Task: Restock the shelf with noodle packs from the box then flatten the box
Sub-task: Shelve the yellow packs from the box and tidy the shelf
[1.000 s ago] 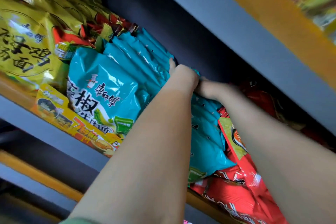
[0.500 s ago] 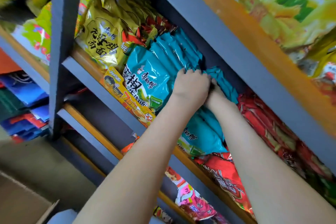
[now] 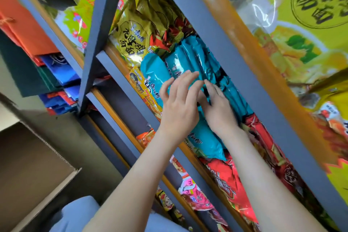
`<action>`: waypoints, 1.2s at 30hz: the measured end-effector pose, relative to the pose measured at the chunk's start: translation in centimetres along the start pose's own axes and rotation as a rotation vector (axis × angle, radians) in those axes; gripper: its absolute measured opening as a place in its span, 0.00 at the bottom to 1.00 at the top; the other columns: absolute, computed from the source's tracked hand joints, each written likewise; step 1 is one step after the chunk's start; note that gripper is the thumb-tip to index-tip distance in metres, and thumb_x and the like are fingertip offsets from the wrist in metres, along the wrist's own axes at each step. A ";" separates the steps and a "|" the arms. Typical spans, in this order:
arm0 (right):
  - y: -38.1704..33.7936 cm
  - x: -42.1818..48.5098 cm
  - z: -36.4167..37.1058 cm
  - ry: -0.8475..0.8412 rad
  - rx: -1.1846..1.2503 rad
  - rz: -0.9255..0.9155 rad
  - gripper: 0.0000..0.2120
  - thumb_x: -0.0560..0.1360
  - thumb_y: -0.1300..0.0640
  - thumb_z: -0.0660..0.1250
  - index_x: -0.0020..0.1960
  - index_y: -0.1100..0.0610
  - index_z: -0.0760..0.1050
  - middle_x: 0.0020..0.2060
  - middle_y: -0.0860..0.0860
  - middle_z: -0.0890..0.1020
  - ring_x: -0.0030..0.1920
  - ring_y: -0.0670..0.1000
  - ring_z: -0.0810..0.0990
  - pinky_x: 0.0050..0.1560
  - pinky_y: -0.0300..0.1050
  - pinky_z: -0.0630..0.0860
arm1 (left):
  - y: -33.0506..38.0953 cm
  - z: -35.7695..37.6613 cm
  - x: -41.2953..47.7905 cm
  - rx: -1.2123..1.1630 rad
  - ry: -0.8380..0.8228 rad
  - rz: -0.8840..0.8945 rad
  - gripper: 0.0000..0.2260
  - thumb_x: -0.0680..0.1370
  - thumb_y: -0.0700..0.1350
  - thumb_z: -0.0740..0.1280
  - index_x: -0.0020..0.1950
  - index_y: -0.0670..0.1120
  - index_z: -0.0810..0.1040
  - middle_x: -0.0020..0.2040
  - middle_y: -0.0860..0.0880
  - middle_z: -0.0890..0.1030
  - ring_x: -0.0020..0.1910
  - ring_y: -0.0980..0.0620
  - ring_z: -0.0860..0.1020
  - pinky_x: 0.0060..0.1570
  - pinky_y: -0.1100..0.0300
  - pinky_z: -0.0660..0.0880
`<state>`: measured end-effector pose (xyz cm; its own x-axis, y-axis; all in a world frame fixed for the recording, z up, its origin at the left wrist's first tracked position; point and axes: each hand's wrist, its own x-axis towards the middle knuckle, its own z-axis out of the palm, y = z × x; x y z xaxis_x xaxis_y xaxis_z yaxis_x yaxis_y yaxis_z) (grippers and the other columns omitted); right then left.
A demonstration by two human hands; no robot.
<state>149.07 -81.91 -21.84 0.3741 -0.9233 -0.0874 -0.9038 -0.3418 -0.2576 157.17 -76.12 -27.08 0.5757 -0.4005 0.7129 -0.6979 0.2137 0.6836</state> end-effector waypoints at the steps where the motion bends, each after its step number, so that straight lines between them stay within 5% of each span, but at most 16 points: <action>1: 0.1 -1.0 -0.1 -0.053 -0.041 -0.068 0.30 0.79 0.44 0.58 0.76 0.52 0.55 0.75 0.52 0.60 0.74 0.52 0.58 0.74 0.49 0.56 | 0.2 -0.3 -0.1 0.016 0.031 -0.043 0.14 0.76 0.34 0.52 0.55 0.46 0.70 0.62 0.49 0.70 0.63 0.48 0.70 0.62 0.49 0.62; 5: 0.6 -4.3 -0.3 -0.207 -0.376 -0.208 0.46 0.71 0.37 0.64 0.77 0.46 0.38 0.77 0.45 0.43 0.76 0.49 0.39 0.74 0.53 0.37 | 0.6 -1.3 -0.1 -0.018 0.080 -0.518 0.14 0.74 0.38 0.57 0.59 0.40 0.72 0.63 0.41 0.71 0.63 0.45 0.66 0.65 0.50 0.59; 8: 1.4 -4.2 -0.5 -0.178 -0.490 -0.162 0.51 0.69 0.40 0.68 0.76 0.45 0.33 0.77 0.43 0.42 0.77 0.48 0.43 0.73 0.53 0.40 | 0.1 -2.3 -1.4 -0.052 -0.088 -0.664 0.16 0.79 0.44 0.56 0.59 0.34 0.71 0.60 0.37 0.72 0.62 0.44 0.67 0.65 0.51 0.63; 12: 1.8 -3.4 -1.3 -0.074 -0.344 -0.005 0.49 0.70 0.48 0.72 0.77 0.48 0.41 0.77 0.45 0.49 0.76 0.48 0.51 0.67 0.43 0.44 | -0.8 -2.8 -1.8 -0.110 -0.383 -0.554 0.19 0.82 0.45 0.53 0.66 0.35 0.69 0.65 0.39 0.70 0.65 0.45 0.66 0.68 0.59 0.59; 17: 0.4 -2.9 -0.2 -0.145 -0.460 0.055 0.49 0.72 0.50 0.70 0.77 0.49 0.36 0.77 0.46 0.40 0.77 0.49 0.41 0.73 0.56 0.40 | -2.8 -2.8 -1.4 -0.014 -0.489 -0.437 0.19 0.77 0.37 0.65 0.67 0.39 0.70 0.69 0.37 0.66 0.68 0.39 0.65 0.66 0.51 0.65; 21: -3.4 -0.9 -0.8 -0.171 -0.213 -0.004 0.45 0.72 0.48 0.65 0.76 0.45 0.36 0.77 0.45 0.40 0.76 0.50 0.40 0.73 0.57 0.39 | -5.5 -3.4 0.1 -0.062 -0.590 -0.575 0.41 0.72 0.51 0.73 0.76 0.40 0.54 0.76 0.43 0.55 0.76 0.46 0.54 0.71 0.62 0.49; 25: -6.4 1.9 0.3 -0.084 0.054 -0.038 0.41 0.74 0.41 0.64 0.77 0.46 0.43 0.77 0.47 0.45 0.77 0.49 0.44 0.76 0.52 0.44 | -7.2 -3.1 0.9 0.108 -0.688 -0.469 0.50 0.68 0.64 0.70 0.78 0.42 0.49 0.78 0.46 0.52 0.75 0.47 0.54 0.71 0.55 0.53; 32: -6.0 4.3 2.7 -0.006 -0.118 -0.138 0.42 0.73 0.43 0.66 0.78 0.51 0.46 0.77 0.51 0.51 0.76 0.53 0.48 0.75 0.54 0.51 | -7.3 -2.1 0.1 0.354 -0.576 -0.401 0.50 0.63 0.74 0.59 0.75 0.43 0.61 0.74 0.48 0.65 0.62 0.42 0.68 0.59 0.49 0.58; 36: -4.8 3.4 1.9 -0.056 -0.136 -0.132 0.39 0.75 0.47 0.66 0.78 0.51 0.48 0.77 0.49 0.50 0.76 0.50 0.51 0.75 0.47 0.53 | -6.1 -2.1 -1.0 0.389 -0.570 -0.348 0.48 0.62 0.74 0.64 0.71 0.42 0.68 0.70 0.49 0.72 0.61 0.43 0.72 0.58 0.50 0.57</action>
<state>155.13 -83.09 -22.75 0.4986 -0.8590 -0.1161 -0.8646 -0.4831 -0.1381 161.71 -75.19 -31.65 0.5549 -0.8065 0.2043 -0.6771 -0.2951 0.6741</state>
